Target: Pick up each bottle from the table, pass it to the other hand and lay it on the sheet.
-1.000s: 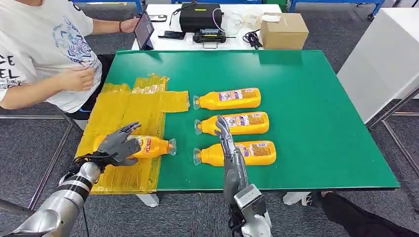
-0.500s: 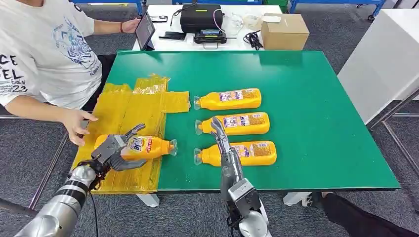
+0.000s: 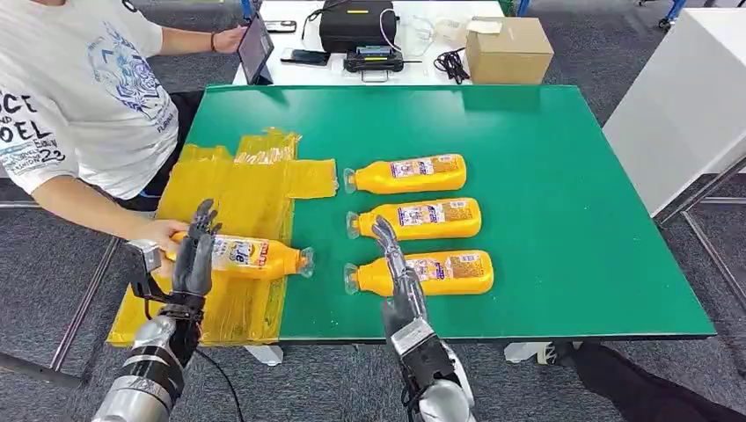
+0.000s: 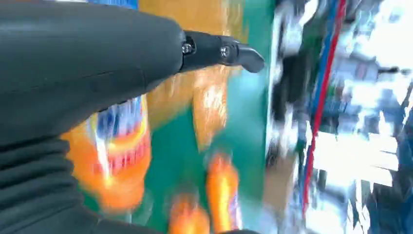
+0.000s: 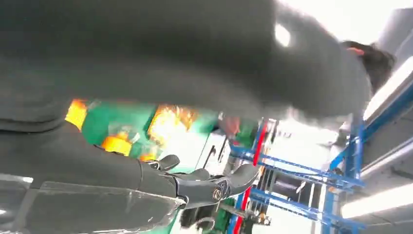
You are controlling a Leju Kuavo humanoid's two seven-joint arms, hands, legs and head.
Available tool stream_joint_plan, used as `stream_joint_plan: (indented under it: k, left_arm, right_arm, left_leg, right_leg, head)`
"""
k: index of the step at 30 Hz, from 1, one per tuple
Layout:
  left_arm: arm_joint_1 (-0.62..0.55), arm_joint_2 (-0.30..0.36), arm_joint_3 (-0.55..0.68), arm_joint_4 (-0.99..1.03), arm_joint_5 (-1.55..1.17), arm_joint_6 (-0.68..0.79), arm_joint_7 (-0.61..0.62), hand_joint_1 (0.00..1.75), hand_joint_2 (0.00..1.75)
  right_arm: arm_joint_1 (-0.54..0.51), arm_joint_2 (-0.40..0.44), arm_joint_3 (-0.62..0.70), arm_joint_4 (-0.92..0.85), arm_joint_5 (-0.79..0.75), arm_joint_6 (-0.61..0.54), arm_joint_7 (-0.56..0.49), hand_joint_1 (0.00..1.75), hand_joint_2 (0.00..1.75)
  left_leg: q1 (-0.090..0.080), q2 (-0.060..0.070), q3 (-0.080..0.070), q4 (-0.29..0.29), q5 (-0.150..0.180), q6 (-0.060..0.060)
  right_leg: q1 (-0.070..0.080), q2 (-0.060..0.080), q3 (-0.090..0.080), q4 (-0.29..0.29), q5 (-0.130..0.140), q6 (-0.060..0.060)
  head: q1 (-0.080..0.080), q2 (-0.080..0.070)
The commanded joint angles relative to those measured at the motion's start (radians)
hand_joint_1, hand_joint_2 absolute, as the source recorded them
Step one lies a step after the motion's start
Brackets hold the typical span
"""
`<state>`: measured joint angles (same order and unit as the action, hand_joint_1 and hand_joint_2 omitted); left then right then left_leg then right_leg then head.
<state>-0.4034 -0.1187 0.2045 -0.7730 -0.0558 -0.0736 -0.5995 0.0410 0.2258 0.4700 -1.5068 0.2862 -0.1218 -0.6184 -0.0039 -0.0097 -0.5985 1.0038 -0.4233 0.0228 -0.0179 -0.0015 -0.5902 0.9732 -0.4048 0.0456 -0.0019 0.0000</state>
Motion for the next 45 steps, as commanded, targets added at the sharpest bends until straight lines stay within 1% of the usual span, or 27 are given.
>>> stream_joint_plan:
  k: [1, 2, 3, 4, 5, 7, 8, 9, 10, 11, 14, 16, 17, 19, 20, 21, 22, 23, 26, 30, 31, 33, 34, 36, 40, 45]
  left_arm:
    - [0.102, -0.078, -0.023, -0.344, -0.139, 0.457, -0.099, 0.0, 1.75]
    - [0.132, -0.08, -0.039, -0.401, -0.145, 0.492, -0.099, 0.0, 1.75]
    - [0.155, -0.082, -0.05, -0.424, -0.142, 0.503, -0.099, 0.0, 1.75]
    - [0.161, -0.082, -0.053, -0.43, -0.141, 0.505, -0.099, 0.0, 1.75]
    - [0.166, -0.082, -0.056, -0.435, -0.14, 0.506, -0.099, 0.0, 1.75]
    - [0.163, -0.08, -0.058, -0.43, -0.139, 0.515, -0.099, 0.0, 1.75]
    - [0.163, -0.08, -0.058, -0.43, -0.139, 0.515, -0.099, 0.0, 1.75]
    - [0.172, -0.081, -0.062, -0.442, -0.131, 0.534, -0.099, 0.0, 1.75]
    - [0.187, -0.08, -0.068, -0.448, -0.132, 0.535, -0.099, 0.0, 1.75]
    - [0.205, -0.08, -0.077, -0.454, -0.129, 0.53, -0.099, 0.0, 1.75]
    - [0.232, -0.083, -0.092, -0.47, -0.134, 0.523, -0.099, 0.0, 1.75]
    - [0.237, -0.084, -0.103, -0.462, -0.144, 0.518, -0.099, 0.0, 1.75]
    - [0.235, -0.084, -0.109, -0.441, -0.152, 0.511, -0.099, 0.0, 1.75]
    - [0.233, -0.077, -0.127, -0.434, -0.193, 0.538, -0.099, 0.0, 1.75]
    - [0.223, -0.081, -0.132, -0.412, -0.183, 0.528, -0.099, 0.0, 1.75]
    - [0.223, -0.081, -0.132, -0.412, -0.183, 0.528, -0.099, 0.0, 1.75]
    - [0.207, -0.081, -0.139, -0.377, -0.183, 0.518, -0.099, 0.0, 1.75]
    - [0.203, -0.082, -0.14, -0.374, -0.183, 0.52, -0.099, 0.0, 1.75]
    - [0.203, -0.082, -0.14, -0.374, -0.183, 0.52, -0.099, 0.0, 1.75]
    - [0.203, -0.082, -0.14, -0.374, -0.183, 0.52, -0.099, 0.0, 1.75]
    - [0.203, -0.082, -0.14, -0.374, -0.183, 0.52, -0.099, 0.0, 1.75]
    - [0.2, -0.078, -0.145, -0.364, -0.19, 0.52, -0.099, 0.0, 1.75]
    - [0.195, -0.078, -0.146, -0.355, -0.19, 0.518, -0.099, 0.0, 1.75]
    - [0.194, -0.075, -0.147, -0.346, -0.192, 0.521, -0.099, 0.0, 1.75]
    - [0.172, -0.076, -0.145, -0.311, -0.182, 0.513, -0.099, 0.0, 1.75]
    - [0.164, -0.069, -0.143, -0.294, -0.168, 0.514, -0.099, 0.0, 1.75]
  right_arm:
    - [-0.063, -0.133, 0.012, 0.125, 0.382, -0.209, 0.206, 0.0, 1.75]
    - [-0.076, -0.156, -0.005, 0.149, 0.419, -0.187, 0.282, 0.0, 1.75]
    - [-0.085, -0.175, -0.027, 0.167, 0.419, -0.178, 0.289, 0.0, 1.75]
    - [-0.088, -0.181, -0.036, 0.173, 0.41, -0.171, 0.28, 0.0, 1.75]
    - [-0.09, -0.184, -0.044, 0.179, 0.405, -0.167, 0.271, 0.0, 1.75]
    - [-0.091, -0.182, -0.042, 0.181, 0.42, -0.163, 0.285, 0.0, 1.75]
    - [-0.091, -0.182, -0.042, 0.181, 0.42, -0.163, 0.285, 0.0, 1.75]
    - [-0.097, -0.197, -0.052, 0.188, 0.475, -0.168, 0.348, 0.0, 1.75]
    - [-0.11, -0.237, -0.062, 0.19, 0.508, -0.154, 0.382, 0.0, 1.75]
    - [-0.122, -0.265, -0.081, 0.199, 0.508, -0.124, 0.402, 0.0, 1.75]
    - [-0.14, -0.303, -0.109, 0.197, 0.518, -0.084, 0.417, 0.0, 1.75]
    - [-0.152, -0.32, -0.11, 0.201, 0.53, -0.05, 0.434, 0.0, 1.75]
    - [-0.168, -0.326, -0.111, 0.215, 0.52, -0.01, 0.447, 0.0, 1.75]
    - [-0.183, -0.329, -0.104, 0.237, 0.51, 0.021, 0.453, 0.0, 1.75]
    - [-0.199, -0.327, -0.098, 0.272, 0.477, 0.067, 0.452, 0.0, 1.75]
    - [-0.199, -0.327, -0.098, 0.272, 0.477, 0.067, 0.452, 0.0, 1.75]
    - [-0.216, -0.331, -0.085, 0.316, 0.457, 0.09, 0.448, 0.0, 1.75]
    - [-0.22, -0.33, -0.083, 0.329, 0.454, 0.09, 0.445, 0.0, 1.75]
    - [-0.22, -0.33, -0.083, 0.329, 0.454, 0.09, 0.445, 0.0, 1.75]
    - [-0.22, -0.33, -0.083, 0.329, 0.454, 0.09, 0.445, 0.0, 1.75]
    - [-0.22, -0.33, -0.083, 0.329, 0.454, 0.09, 0.445, 0.0, 1.75]
    - [-0.221, -0.328, -0.079, 0.333, 0.45, 0.079, 0.436, 0.0, 1.75]
    - [-0.222, -0.328, -0.072, 0.34, 0.45, 0.08, 0.436, 0.0, 1.75]
    - [-0.223, -0.327, -0.068, 0.344, 0.452, 0.078, 0.436, 0.0, 1.75]
    - [-0.275, -0.355, -0.03, 0.397, 0.439, 0.112, 0.436, 0.0, 1.75]
    - [-0.315, -0.378, 0.027, 0.39, 0.43, 0.156, 0.437, 0.0, 1.75]
  left_leg:
    - [0.002, 0.0, 0.001, 0.0, -0.002, -0.001]
    - [0.003, 0.002, 0.002, 0.0, -0.003, -0.001]
    - [0.002, 0.002, 0.001, -0.001, -0.002, 0.0]
    - [0.002, 0.001, 0.003, -0.001, -0.002, 0.0]
    - [0.001, 0.001, 0.0, -0.001, -0.001, 0.0]
    - [0.002, 0.002, 0.002, 0.0, -0.004, -0.001]
    - [0.0, -0.001, -0.002, 0.0, -0.002, 0.0]
    - [0.001, 0.0, -0.001, 0.001, -0.003, -0.001]
    - [0.0, 0.0, -0.002, 0.0, -0.002, -0.001]
    - [0.001, 0.001, 0.0, 0.001, -0.003, -0.001]
    - [0.0, 0.001, 0.001, -0.001, -0.003, -0.001]
    - [-0.001, 0.0, -0.001, 0.0, -0.002, 0.0]
    - [-0.001, 0.0, -0.002, 0.0, -0.002, 0.0]
    - [0.0, 0.002, 0.0, 0.001, -0.003, 0.0]
    - [0.0, 0.002, 0.0, 0.0, -0.003, -0.001]
    - [-0.001, 0.0, -0.001, 0.0, -0.002, 0.0]
    - [-0.001, 0.0, -0.002, 0.0, -0.002, 0.0]
    - [0.001, 0.0, 0.0, 0.001, -0.003, -0.001]
    - [-0.001, 0.0, -0.002, 0.0, -0.002, 0.0]
    - [-0.001, 0.0, -0.002, 0.0, -0.002, 0.0]
    - [0.0, 0.0, -0.001, 0.0, -0.003, -0.001]
    - [-0.001, 0.0, -0.002, 0.0, -0.002, 0.0]
    - [0.0, 0.0, 0.0, 0.0, -0.003, -0.001]
    - [-0.001, 0.0, -0.002, 0.0, -0.002, 0.0]
    - [0.0, 0.0, -0.001, 0.0, -0.002, -0.001]
    - [-0.001, 0.0, -0.002, 0.0, -0.001, 0.0]
  right_leg:
    - [0.002, 0.0, 0.002, -0.002, -0.001, -0.001]
    - [0.003, 0.001, 0.004, -0.003, -0.001, -0.001]
    - [0.001, 0.001, 0.002, -0.003, 0.0, -0.001]
    - [0.002, 0.001, 0.005, -0.004, -0.001, -0.001]
    - [0.001, 0.001, 0.002, -0.003, 0.0, 0.0]
    - [0.002, 0.001, 0.004, -0.003, -0.001, -0.001]
    - [-0.001, -0.001, 0.0, -0.002, -0.001, -0.001]
    - [0.0, 0.0, 0.001, -0.002, -0.001, -0.001]
    - [0.0, 0.0, 0.0, -0.002, -0.001, -0.001]
    - [0.0, 0.001, 0.001, -0.002, -0.001, -0.002]
    - [0.0, 0.0, 0.003, -0.003, -0.001, -0.002]
    - [-0.001, 0.0, 0.0, -0.002, 0.0, -0.001]
    - [-0.001, 0.0, -0.001, -0.002, 0.0, 0.0]
    - [0.0, 0.001, 0.001, -0.002, -0.001, -0.001]
    - [0.0, 0.001, 0.001, -0.002, -0.001, -0.001]
    - [-0.001, 0.0, 0.0, -0.002, 0.0, -0.001]
    - [-0.001, 0.0, -0.001, -0.002, 0.0, 0.0]
    - [0.0, 0.0, 0.002, -0.002, -0.001, -0.002]
    - [-0.001, 0.0, -0.001, -0.002, 0.0, 0.0]
    - [-0.001, 0.0, -0.002, -0.001, 0.0, 0.0]
    - [0.0, 0.0, 0.001, -0.002, -0.001, -0.001]
    - [-0.001, 0.0, -0.001, -0.002, 0.0, 0.0]
    - [0.0, 0.0, 0.001, -0.002, -0.001, -0.001]
    - [-0.001, 0.0, -0.001, -0.002, 0.0, 0.0]
    - [0.0, 0.0, 0.0, -0.002, 0.0, -0.001]
    - [-0.001, 0.0, -0.002, -0.001, 0.0, 0.0]
  head:
    - [0.0, 0.0]
    - [0.0, 0.0]
    - [0.0, 0.0]
    - [0.0, 0.0]
    - [0.0, 0.0]
    - [0.0, 0.0]
    - [0.0, 0.0]
    - [0.0, 0.0]
    - [0.0, 0.0]
    - [0.0, 0.0]
    - [-0.001, 0.0]
    - [0.0, 0.0]
    - [0.0, 0.0]
    - [0.0, 0.0]
    - [0.0, 0.0]
    - [0.0, 0.0]
    - [0.0, 0.0]
    - [0.0, 0.0]
    - [0.0, 0.0]
    - [0.0, 0.0]
    - [0.0, 0.0]
    - [0.0, 0.0]
    - [0.0, 0.0]
    - [0.0, 0.0]
    - [0.0, 0.0]
    - [0.0, 0.0]
